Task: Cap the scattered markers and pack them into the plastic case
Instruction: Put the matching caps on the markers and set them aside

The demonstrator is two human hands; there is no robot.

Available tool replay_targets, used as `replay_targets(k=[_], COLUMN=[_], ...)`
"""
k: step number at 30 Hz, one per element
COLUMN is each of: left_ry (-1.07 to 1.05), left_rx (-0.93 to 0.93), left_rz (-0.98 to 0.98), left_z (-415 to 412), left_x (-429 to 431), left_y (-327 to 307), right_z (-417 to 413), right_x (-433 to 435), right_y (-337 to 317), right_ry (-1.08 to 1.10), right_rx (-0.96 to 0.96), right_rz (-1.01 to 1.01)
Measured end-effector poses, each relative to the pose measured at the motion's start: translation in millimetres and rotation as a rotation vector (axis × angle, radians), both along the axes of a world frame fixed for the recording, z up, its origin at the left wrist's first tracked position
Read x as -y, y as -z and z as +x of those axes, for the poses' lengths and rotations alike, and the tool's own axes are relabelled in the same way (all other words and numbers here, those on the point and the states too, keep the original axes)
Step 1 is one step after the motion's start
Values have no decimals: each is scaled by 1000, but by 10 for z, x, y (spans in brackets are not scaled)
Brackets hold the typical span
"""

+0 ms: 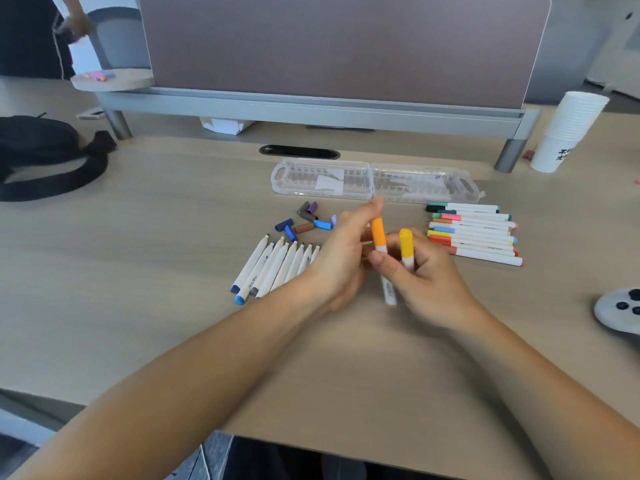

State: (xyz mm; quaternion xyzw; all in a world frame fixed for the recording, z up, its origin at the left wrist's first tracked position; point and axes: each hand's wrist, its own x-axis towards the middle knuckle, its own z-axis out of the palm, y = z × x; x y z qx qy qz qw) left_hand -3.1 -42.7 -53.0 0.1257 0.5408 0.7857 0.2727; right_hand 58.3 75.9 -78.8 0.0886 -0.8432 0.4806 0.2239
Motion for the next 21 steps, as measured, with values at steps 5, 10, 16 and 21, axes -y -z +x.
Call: replay_targets(k=[5, 10, 16, 21], left_ry=[-128, -27, 50, 53], left_rx=[-129, -767, -1062, -1106], left_rz=[-255, -975, -1475, -1583], left_z=[-298, -475, -330, -228], left_x=[256, 562, 444, 302], left_y=[-141, -166, -10, 19], right_z=[-12, -22, -48, -38], right_x=[-19, -101, -97, -98], right_y=[-43, -73, -78, -141], right_ry=[95, 104, 199, 251], right_rx=[104, 87, 151, 224], right_rz=[-208, -329, -361, -528])
